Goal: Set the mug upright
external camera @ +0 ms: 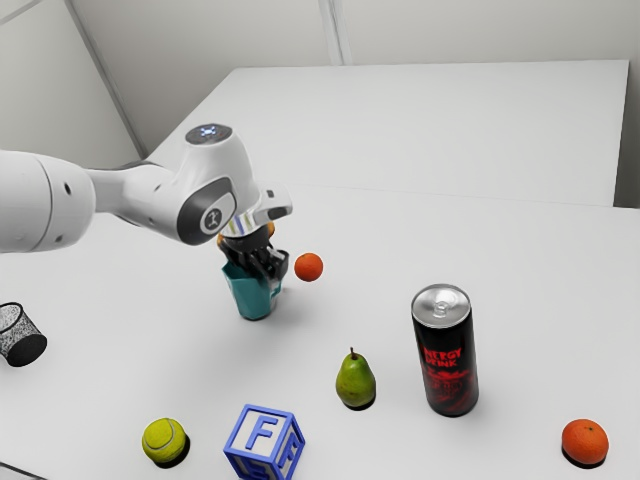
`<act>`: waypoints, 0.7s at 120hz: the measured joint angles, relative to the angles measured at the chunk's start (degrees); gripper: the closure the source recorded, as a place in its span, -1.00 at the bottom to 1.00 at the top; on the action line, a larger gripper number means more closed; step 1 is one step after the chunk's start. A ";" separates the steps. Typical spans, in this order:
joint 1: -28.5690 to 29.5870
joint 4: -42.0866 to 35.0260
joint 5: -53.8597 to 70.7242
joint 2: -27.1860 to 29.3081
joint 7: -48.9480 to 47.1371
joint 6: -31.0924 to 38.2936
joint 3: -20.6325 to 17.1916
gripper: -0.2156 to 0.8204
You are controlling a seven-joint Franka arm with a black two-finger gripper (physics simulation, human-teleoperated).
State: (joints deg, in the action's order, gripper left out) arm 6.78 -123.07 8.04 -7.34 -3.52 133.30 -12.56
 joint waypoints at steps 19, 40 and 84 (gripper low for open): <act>0.03 -0.04 -0.16 2.52 0.08 -0.28 -0.01 -0.15; -0.17 0.11 -0.20 6.96 0.15 -1.34 0.01 -0.39; -1.04 14.15 -0.13 8.60 0.28 -13.64 -0.46 -0.55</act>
State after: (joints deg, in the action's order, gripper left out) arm 5.74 -108.92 7.91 1.26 -3.23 119.66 -13.02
